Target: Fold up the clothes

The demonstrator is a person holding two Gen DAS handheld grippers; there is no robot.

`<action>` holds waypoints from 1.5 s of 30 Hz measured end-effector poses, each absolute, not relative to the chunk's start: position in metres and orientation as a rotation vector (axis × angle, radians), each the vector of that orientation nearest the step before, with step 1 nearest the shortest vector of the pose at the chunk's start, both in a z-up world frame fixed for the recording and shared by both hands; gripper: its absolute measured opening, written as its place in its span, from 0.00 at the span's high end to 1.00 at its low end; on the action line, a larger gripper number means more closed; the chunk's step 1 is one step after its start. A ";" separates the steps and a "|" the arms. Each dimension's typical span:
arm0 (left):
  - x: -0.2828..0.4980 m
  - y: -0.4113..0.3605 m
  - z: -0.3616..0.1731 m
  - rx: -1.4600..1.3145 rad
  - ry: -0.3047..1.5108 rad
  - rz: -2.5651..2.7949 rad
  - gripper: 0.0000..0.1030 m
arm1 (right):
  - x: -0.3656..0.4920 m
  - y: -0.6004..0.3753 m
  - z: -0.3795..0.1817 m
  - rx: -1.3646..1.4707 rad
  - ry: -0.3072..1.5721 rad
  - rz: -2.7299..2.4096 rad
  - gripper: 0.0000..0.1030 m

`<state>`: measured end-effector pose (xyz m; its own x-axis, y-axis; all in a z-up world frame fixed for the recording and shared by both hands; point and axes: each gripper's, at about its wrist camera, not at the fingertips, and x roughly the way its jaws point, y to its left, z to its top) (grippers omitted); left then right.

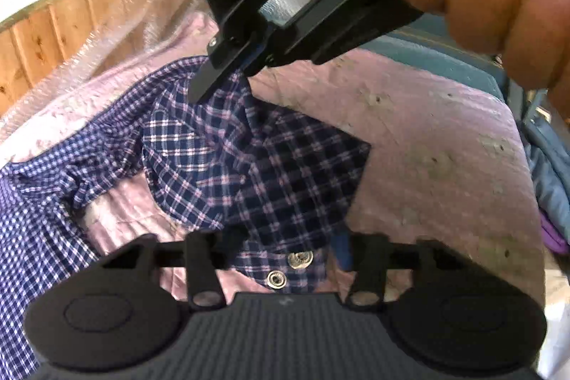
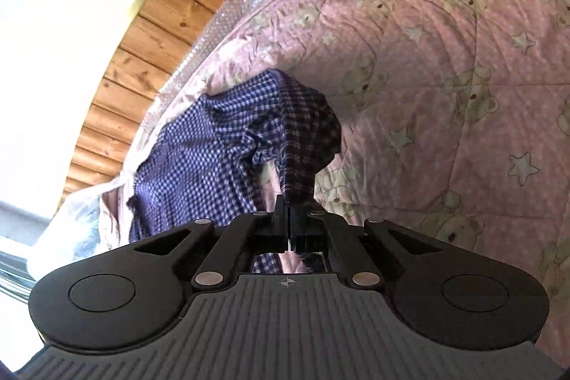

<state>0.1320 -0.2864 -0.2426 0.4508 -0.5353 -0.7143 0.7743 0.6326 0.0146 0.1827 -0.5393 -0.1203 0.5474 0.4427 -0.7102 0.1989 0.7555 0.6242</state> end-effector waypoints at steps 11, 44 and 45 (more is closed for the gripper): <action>0.166 -0.191 -0.190 -0.044 0.836 -0.797 0.99 | 0.118 -0.556 -0.084 0.844 0.687 0.063 0.45; 0.117 -0.134 -0.229 0.432 0.838 -0.804 0.19 | -0.011 -0.416 -0.198 0.459 0.979 -0.026 0.32; 0.119 -0.139 -0.238 0.473 0.842 -0.814 0.20 | -0.013 -0.416 -0.200 0.464 0.977 -0.028 0.32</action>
